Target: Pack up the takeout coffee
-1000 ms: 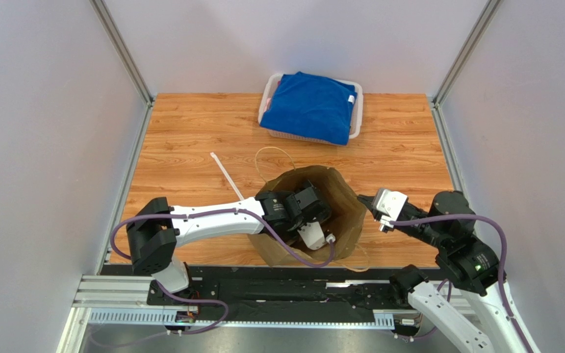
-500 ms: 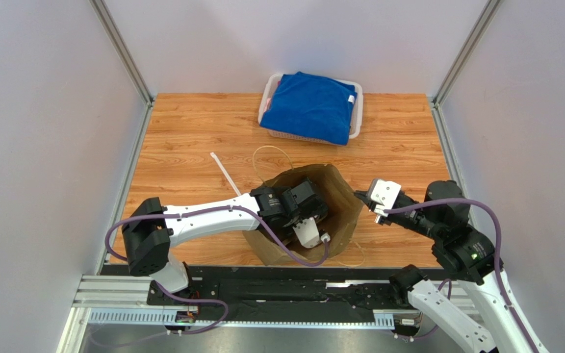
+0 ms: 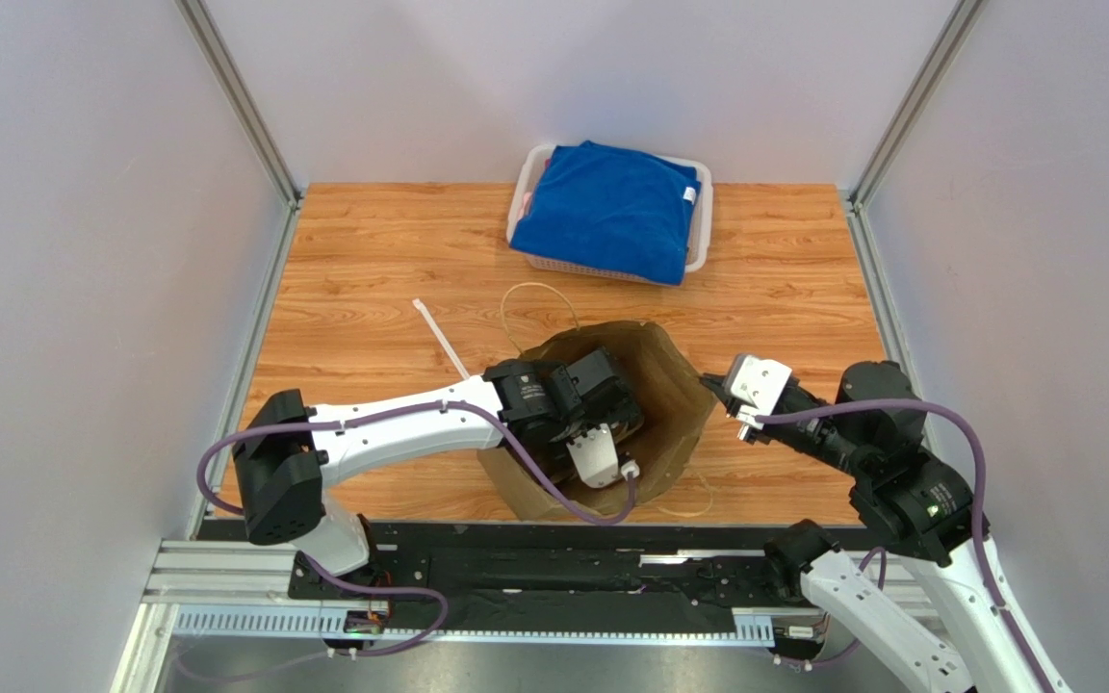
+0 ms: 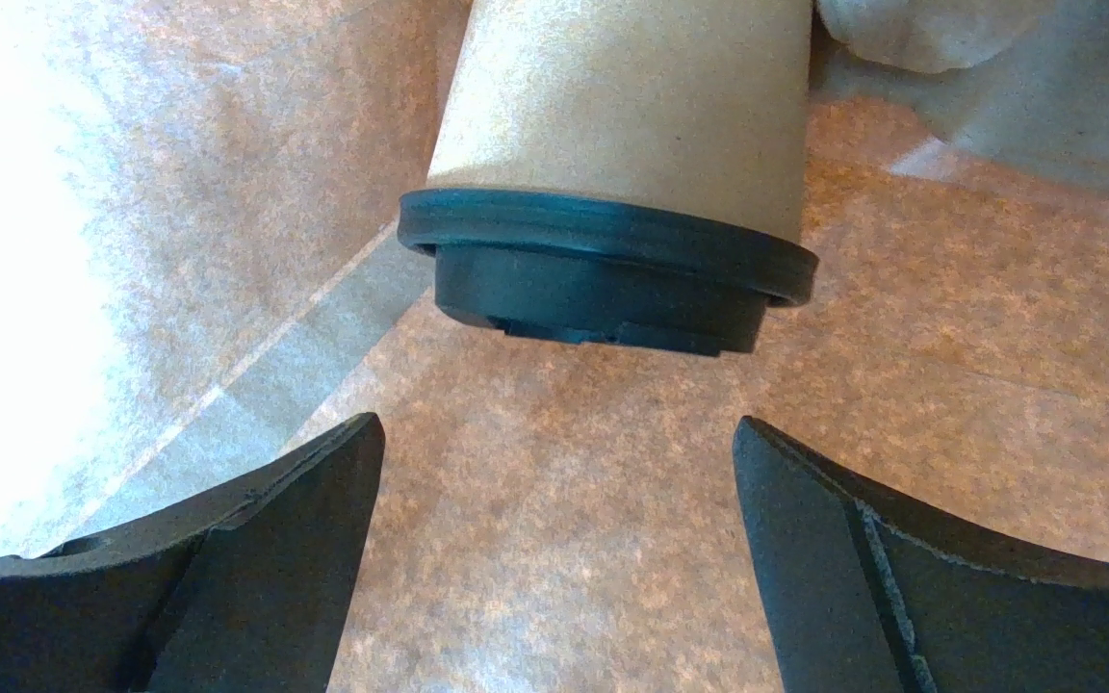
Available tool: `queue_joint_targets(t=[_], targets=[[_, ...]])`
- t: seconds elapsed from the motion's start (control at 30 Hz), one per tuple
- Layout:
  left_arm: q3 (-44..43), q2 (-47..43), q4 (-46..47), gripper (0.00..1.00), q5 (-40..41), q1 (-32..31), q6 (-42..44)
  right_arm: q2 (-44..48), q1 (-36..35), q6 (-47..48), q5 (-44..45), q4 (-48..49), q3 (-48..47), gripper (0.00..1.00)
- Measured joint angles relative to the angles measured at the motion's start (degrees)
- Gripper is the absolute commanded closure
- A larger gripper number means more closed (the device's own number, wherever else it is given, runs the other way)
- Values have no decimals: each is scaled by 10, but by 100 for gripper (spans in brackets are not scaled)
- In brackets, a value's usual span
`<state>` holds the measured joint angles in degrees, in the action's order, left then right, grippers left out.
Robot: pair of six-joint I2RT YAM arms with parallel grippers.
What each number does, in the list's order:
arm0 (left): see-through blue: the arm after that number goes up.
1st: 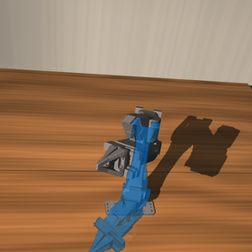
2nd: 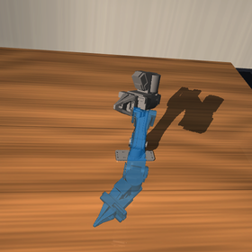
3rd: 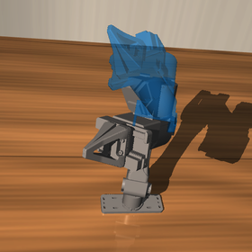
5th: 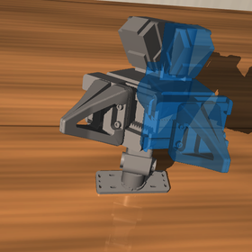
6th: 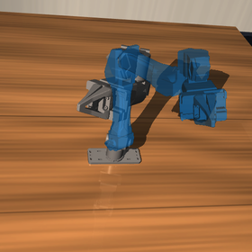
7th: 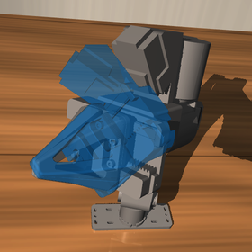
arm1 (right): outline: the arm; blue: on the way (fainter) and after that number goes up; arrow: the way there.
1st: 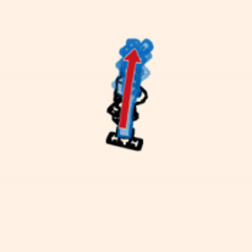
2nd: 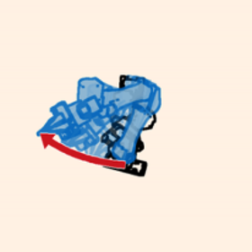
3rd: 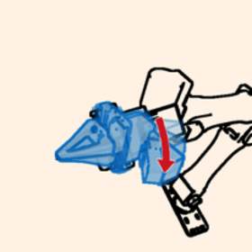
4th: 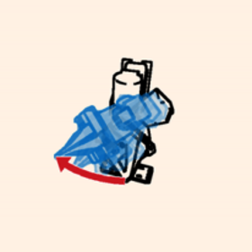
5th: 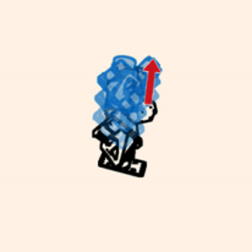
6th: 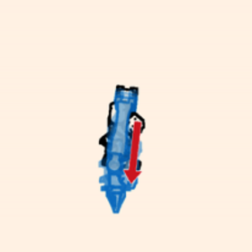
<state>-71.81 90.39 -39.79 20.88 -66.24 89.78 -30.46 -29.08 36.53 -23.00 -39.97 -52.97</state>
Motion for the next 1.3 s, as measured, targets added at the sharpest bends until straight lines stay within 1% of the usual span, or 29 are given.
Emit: queue_joint_targets(t=[0.23, 0.63, 0.9, 1.1, 1.13, 1.17, 1.3], targets=[[-1, -18, -1, 3, -16, 0, 11, 5, 0, 0, 5, 4, 7, 100], [7, -28, 96, 4, -30, -2, 43, 6, -4, 2, 6, 5, 10, 100], [9, -31, 119, 5, -54, -5, 28, 6, -5, 2, 6, 9, 12, 100], [5, -41, 102, 18, -52, -3, -26, 5, -5, 2, 8, 10, 12, 100], [1, -41, 95, 24, -50, -2, -39, 5, -5, 2, 9, 10, 12, 100], [-4, -41, 88, 27, -48, 1, -52, 5, -5, 2, 10, 10, 12, 100], [-39, -41, 58, 32, -37, 8, -112, 5, -5, 2, 11, 12, 12, 100]])
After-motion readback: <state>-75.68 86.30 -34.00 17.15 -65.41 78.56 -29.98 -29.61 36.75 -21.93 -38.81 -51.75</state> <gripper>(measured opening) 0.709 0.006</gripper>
